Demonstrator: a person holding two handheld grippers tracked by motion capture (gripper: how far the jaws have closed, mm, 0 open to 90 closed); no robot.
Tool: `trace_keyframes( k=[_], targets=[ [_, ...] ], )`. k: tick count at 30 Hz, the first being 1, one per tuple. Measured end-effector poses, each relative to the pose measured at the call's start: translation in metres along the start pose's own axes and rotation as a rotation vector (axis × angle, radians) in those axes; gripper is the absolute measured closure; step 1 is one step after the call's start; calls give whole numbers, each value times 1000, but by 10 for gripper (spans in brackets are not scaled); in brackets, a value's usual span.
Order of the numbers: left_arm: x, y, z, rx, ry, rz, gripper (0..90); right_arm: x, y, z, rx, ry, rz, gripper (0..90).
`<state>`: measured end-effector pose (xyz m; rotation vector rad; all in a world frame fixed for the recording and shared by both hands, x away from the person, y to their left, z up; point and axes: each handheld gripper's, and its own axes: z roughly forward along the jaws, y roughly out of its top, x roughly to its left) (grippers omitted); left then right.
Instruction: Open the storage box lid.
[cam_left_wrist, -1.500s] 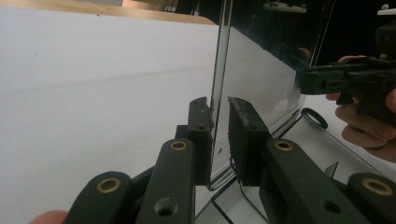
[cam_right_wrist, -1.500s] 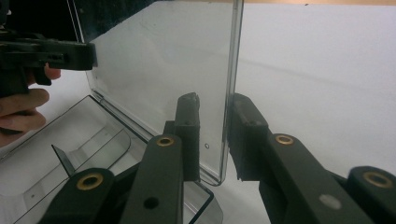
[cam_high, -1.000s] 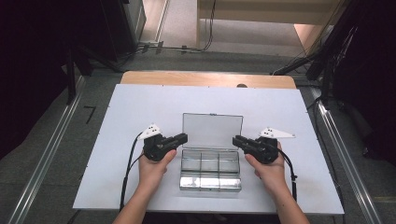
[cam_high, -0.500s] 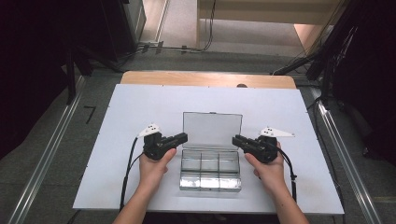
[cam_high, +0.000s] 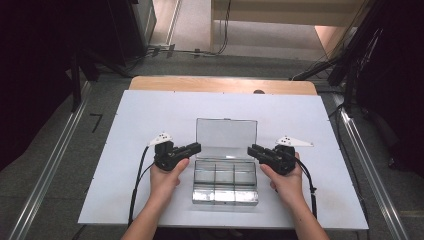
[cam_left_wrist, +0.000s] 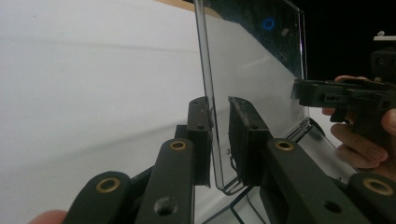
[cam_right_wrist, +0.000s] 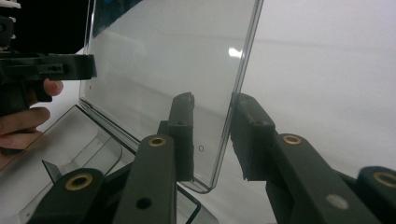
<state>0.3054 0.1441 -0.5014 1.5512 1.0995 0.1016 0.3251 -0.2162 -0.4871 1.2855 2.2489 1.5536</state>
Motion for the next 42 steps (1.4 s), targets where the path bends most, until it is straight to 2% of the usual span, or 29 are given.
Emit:
trace_keyframes(
  k=[6, 9, 27, 38, 42],
  targets=[
    [2, -2, 2, 16, 14, -19, 768, -1, -2, 4, 19, -11, 22, 642],
    [1, -2, 3, 22, 17, -22, 762, 0, -2, 4, 23, -20, 12, 628],
    [4, -4, 6, 69, 37, -43, 675, 0, -6, 10, 59, -37, 27, 510],
    [2, -6, 8, 97, 41, -33, 619, 0, -7, 12, 75, -31, 46, 457],
    [2, -6, 9, 105, 45, -32, 569, -1, -7, 13, 79, -32, 51, 424]
  ],
)
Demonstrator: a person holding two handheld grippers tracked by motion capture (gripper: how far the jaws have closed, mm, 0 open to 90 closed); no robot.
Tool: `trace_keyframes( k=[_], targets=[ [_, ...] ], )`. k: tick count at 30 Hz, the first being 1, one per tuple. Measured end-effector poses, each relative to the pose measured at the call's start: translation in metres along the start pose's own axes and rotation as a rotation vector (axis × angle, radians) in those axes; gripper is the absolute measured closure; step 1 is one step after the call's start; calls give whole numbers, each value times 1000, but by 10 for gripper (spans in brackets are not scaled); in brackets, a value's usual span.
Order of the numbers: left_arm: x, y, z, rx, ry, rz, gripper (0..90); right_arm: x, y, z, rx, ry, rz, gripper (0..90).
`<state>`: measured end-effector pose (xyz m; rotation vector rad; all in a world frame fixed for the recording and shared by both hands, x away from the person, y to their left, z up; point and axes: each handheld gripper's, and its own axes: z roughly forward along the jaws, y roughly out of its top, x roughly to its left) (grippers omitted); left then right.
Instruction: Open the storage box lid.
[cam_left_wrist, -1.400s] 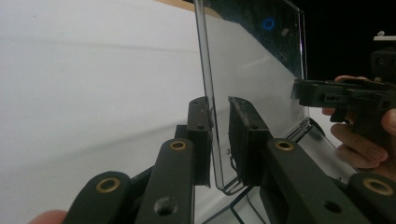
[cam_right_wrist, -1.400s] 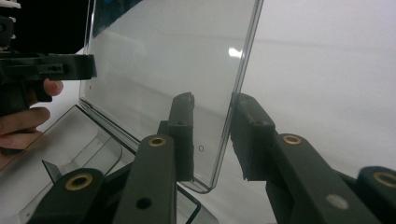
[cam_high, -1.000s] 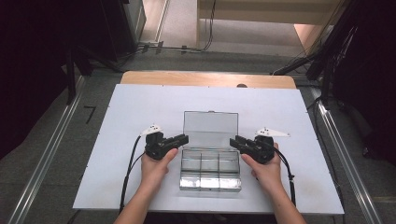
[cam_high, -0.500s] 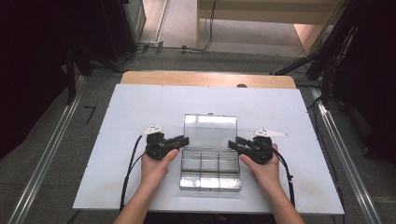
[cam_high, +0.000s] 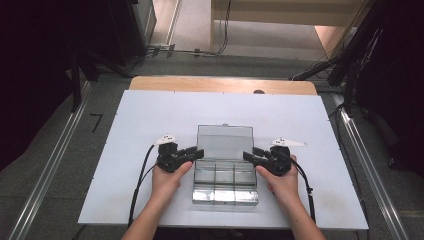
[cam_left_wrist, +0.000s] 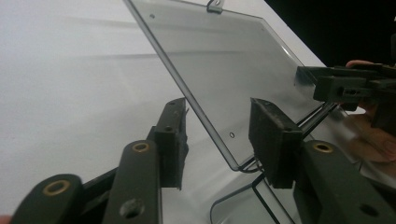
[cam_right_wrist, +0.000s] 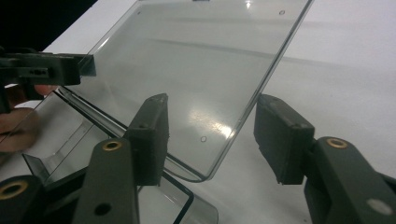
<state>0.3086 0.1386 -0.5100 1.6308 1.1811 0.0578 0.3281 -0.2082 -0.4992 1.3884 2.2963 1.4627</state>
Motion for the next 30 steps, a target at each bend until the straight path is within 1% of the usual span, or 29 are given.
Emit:
trace_keyframes(
  k=[2, 4, 6, 8, 10, 11, 13, 15, 16, 20, 22, 24, 27, 28, 30],
  targets=[
    [0, 0, -1, -5, -10, -1, 552, -1, 1, -1, -1, -13, 0, 432],
    [0, 0, -2, -9, -21, 8, 534, -1, 2, -3, -9, -1, 1, 430],
    [-1, 0, -2, -12, -28, 18, 497, -1, 3, -5, -18, 1, -7, 426],
    [-2, 1, -3, -19, -26, 30, 436, -1, 4, -7, -31, 7, -19, 403],
    [-4, 1, -4, -29, -35, 44, 349, 0, 5, -11, -42, 4, -40, 360],
    [-5, 1, -5, -33, -34, 59, 305, 1, 6, -14, -51, 5, -49, 339],
    [-8, 0, -7, -41, -51, 87, 246, 2, 9, -19, -58, -4, -61, 269],
    [-11, 1, -10, -44, -59, 109, 189, 4, 11, -25, -60, -10, -86, 235],
    [-12, 1, -12, -51, -69, 116, 163, 5, 12, -27, -61, -13, -98, 211],
    [-16, 4, -23, -74, -89, 154, 94, 8, 16, -37, -55, -20, -136, 112],
    [-17, 5, -28, -76, -96, 172, 67, 9, 16, -41, -55, -10, -157, 68],
    [-19, 4, -34, -81, -96, 186, 36, 9, 17, -45, -57, -2, -170, 65],
    [-20, 2, -42, -79, -116, 204, 13, 8, 18, -51, -54, -6, -188, 36],
    [-19, 1, -44, -75, -117, 210, 12, 8, 19, -52, -50, -3, -192, 19],
    [-18, 1, -48, -81, -119, 210, 11, 7, 19, -55, -46, -7, -202, 8]
  ],
)
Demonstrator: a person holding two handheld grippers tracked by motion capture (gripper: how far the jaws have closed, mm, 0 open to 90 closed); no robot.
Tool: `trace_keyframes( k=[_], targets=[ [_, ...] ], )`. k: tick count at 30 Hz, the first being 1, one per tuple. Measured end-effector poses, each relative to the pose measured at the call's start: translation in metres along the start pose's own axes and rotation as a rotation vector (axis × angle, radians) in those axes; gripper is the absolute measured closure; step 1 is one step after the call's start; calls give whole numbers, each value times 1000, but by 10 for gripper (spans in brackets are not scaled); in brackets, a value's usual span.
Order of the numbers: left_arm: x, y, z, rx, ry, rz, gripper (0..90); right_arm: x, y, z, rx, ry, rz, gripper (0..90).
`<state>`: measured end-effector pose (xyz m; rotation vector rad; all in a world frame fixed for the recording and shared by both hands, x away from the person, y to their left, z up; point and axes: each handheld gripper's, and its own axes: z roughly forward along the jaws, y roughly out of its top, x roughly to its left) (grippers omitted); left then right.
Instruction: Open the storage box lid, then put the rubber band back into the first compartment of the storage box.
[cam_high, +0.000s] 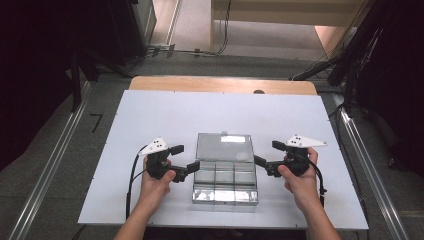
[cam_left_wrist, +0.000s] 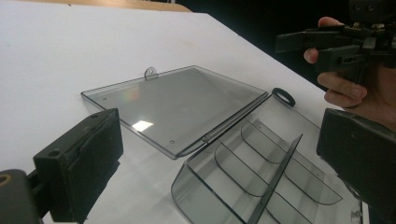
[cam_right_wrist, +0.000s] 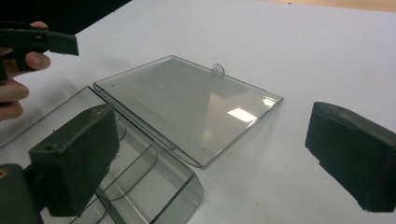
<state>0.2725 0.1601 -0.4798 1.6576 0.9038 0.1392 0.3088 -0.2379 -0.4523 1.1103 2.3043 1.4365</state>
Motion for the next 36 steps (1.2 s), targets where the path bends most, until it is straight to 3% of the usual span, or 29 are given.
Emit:
trace_keyframes(
  k=[6, 11, 29, 36],
  targets=[
    [1, 0, -9, -24, -6, -2, 0, -6, -1, -9, 7, -24, -3, 0],
    [-1, -2, -12, -15, -9, 21, 0, -14, -2, -17, 5, -55, -6, 0],
    [-4, -9, -30, -36, -4, 61, 0, -47, -13, -41, 61, -153, 19, 0],
    [-1, -13, -39, -45, 15, 81, 0, -58, -18, -48, 105, -163, 20, 6]
  ],
)
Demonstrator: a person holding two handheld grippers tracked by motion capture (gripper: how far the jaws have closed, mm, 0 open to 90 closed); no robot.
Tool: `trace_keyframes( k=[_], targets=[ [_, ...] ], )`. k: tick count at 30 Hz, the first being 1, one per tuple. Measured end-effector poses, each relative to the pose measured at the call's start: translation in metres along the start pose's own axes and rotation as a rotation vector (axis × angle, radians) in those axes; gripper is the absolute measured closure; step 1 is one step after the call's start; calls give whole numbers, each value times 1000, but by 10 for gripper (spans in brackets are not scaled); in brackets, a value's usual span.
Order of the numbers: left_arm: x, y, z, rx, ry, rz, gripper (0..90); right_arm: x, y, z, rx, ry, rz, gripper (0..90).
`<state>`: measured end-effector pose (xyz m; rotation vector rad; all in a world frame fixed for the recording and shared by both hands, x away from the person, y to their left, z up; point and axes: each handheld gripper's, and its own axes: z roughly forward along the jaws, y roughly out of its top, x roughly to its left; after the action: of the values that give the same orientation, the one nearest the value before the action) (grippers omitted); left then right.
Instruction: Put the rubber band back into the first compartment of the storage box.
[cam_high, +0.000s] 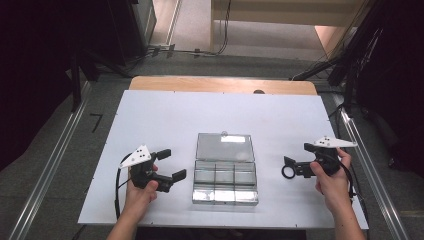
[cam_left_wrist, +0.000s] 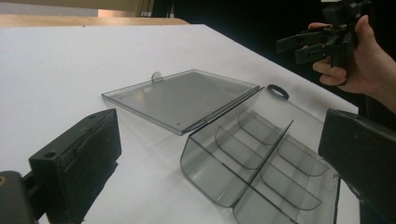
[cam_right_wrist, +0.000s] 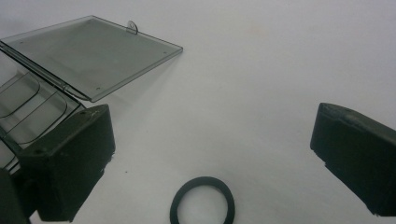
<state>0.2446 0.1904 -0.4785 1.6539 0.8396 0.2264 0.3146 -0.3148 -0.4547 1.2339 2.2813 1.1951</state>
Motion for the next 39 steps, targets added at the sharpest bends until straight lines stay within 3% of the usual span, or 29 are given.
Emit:
trace_keyframes(
  k=[7, 11, 16, 20, 22, 27, 31, 35, 39],
  targets=[
    [3, -8, -15, -7, 28, -13, 0, -5, -5, 3, 75, -5, -2, 65],
    [8, -13, -27, -6, 47, -13, 0, -10, -9, 5, 121, -41, 12, 218],
    [13, -14, -38, -14, 70, -12, 0, -14, -13, 3, 154, -45, -18, 450],
    [14, -19, -45, -9, 90, -9, 0, -15, -17, 3, 179, -22, -39, 566],
    [16, -22, -48, -7, 97, -16, 0, -16, -19, 6, 196, -19, -41, 581],
    [15, -32, -51, 43, 149, 27, 0, -15, -24, 14, 242, -26, -60, 652],
    [18, -36, -50, 60, 133, 27, 0, -15, -28, 17, 261, -34, -51, 706],
    [21, -36, -54, 33, 116, 18, 0, -15, -30, 18, 241, -49, -43, 756],
    [24, -36, -56, 5, 103, -8, 0, -11, -32, 18, 232, -69, -73, 831]
  ],
)
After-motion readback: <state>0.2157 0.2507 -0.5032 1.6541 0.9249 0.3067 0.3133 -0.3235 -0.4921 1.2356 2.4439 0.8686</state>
